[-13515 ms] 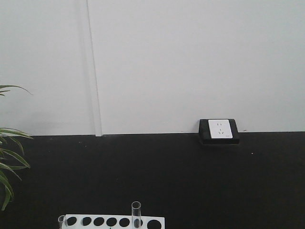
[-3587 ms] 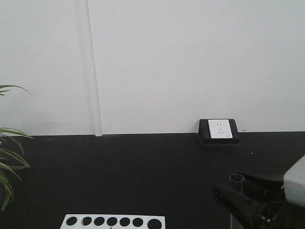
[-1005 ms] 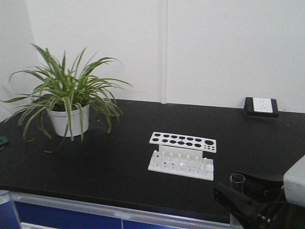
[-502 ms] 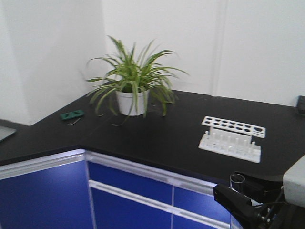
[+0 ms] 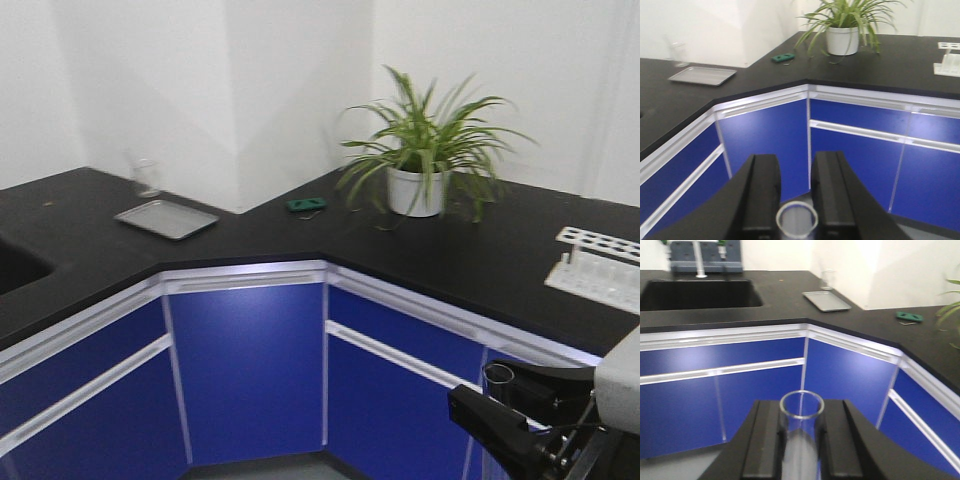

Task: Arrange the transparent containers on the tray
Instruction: 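Drive the base to the yellow tray while holding both tubes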

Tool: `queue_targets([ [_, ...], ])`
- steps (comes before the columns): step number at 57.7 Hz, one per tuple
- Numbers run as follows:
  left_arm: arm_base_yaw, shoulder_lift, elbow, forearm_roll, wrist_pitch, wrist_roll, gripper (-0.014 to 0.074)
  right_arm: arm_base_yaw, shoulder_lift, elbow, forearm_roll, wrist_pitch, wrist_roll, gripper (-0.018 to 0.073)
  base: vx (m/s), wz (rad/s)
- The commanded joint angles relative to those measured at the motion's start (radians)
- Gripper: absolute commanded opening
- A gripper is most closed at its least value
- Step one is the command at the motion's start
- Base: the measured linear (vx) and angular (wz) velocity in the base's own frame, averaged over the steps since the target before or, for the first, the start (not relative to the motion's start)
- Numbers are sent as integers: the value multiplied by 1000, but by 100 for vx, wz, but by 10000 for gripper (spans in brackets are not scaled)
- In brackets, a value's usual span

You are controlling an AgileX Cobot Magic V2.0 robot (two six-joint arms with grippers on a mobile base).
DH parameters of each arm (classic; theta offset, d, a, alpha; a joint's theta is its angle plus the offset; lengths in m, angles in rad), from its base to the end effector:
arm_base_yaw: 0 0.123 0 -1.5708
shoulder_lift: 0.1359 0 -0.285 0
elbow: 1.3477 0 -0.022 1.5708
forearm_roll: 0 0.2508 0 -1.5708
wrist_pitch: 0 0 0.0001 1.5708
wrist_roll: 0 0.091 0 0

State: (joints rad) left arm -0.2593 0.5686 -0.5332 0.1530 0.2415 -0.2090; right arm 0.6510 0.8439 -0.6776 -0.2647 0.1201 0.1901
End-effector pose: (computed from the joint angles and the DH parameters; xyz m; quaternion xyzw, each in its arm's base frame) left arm 0.1183 -0.0279 0.3255 0.0649 0.7673 -0.0877 0.6320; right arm 0.1467 0.1081 0.3440 -0.2642 0.7260 0.1694 0.6119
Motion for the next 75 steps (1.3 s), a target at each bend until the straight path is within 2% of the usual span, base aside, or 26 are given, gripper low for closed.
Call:
queue_targets([
  [1,-6,3,-27,-5,-75,-5,-6,-3,-10,-31,-5,-81,-10,-13,-30,47],
  [40,-6,3,-27,-5,-75,-5,-6,-3,-10,-31,-5,-79,-10,-13,-23,48],
  [75,-6,3,-27,-5,-75,-5,-6,-3,-10,-31,-5,-79,-10,-13,-7,36],
])
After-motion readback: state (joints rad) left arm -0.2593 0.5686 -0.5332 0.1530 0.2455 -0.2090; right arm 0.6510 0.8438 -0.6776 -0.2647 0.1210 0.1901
